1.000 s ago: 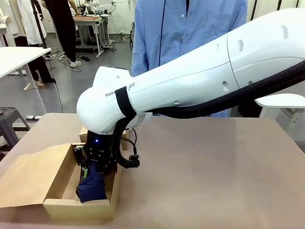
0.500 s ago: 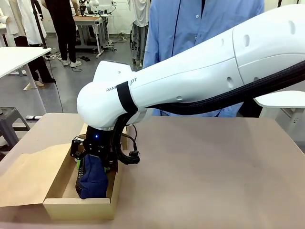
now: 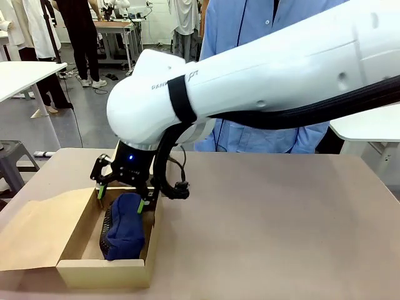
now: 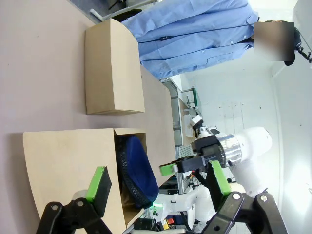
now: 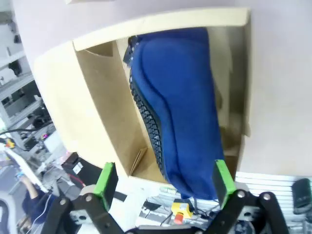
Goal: Place items inside the box.
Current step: Pick up a Pencil pouch or Stapler and place it inside the Mailer Box closest to the robot.
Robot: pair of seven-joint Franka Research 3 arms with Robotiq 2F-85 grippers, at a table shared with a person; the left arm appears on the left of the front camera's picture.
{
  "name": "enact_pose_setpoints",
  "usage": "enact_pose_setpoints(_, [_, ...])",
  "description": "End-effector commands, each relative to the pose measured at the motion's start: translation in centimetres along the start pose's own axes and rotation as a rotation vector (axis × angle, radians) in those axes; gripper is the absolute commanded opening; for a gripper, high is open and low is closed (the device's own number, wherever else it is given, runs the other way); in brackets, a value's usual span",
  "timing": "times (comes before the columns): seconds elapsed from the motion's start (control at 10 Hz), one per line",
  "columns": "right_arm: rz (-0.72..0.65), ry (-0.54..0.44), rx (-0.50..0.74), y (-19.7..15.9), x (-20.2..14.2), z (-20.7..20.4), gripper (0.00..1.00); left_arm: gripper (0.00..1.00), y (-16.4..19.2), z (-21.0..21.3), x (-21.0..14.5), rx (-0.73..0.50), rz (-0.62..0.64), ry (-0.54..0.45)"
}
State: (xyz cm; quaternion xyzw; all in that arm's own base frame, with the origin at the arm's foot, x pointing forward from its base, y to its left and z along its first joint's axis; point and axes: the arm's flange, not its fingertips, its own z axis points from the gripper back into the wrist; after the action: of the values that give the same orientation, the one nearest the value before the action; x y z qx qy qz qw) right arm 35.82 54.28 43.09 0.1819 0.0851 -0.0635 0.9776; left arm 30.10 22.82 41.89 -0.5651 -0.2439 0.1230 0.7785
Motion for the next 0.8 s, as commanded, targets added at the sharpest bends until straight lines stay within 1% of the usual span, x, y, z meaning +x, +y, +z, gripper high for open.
enact_pose_setpoints(0.0, [-0.031,-0.043,0.008,-4.8,-1.1,3.7,1.00,1.00,0.0,0.0,-0.1,-0.022,-0.019,-0.010])
enact_pose_setpoints(0.1, [-0.017,-0.002,-0.016,-6.7,-1.5,5.4,1.00,1.00,0.0,0.0,-0.1,-0.022,-0.019,-0.010])
enact_pose_setpoints(0.2, [0.026,0.109,-0.066,-8.6,-2.2,6.9,1.00,1.00,0.0,0.0,-0.1,-0.022,-0.019,-0.010])
enact_pose_setpoints(0.3, [0.012,0.170,-0.179,-10.2,-2.6,7.4,1.00,1.00,0.0,0.0,-0.1,-0.022,-0.019,-0.010])
enact_pose_setpoints(0.4, [-0.021,0.010,-0.034,-5.5,-1.0,5.8,1.00,1.00,0.0,0.0,-0.1,-0.022,-0.019,-0.010])
enact_pose_setpoints(0.6, [-0.021,0.010,-0.034,-5.5,-1.0,5.8,1.00,1.00,0.0,0.0,-0.1,-0.022,-0.019,-0.010])
enact_pose_setpoints(0.7, [-0.009,0.067,-0.074,-7.4,-1.7,6.8,1.00,1.00,0.0,0.0,-0.1,-0.022,-0.019,-0.010])
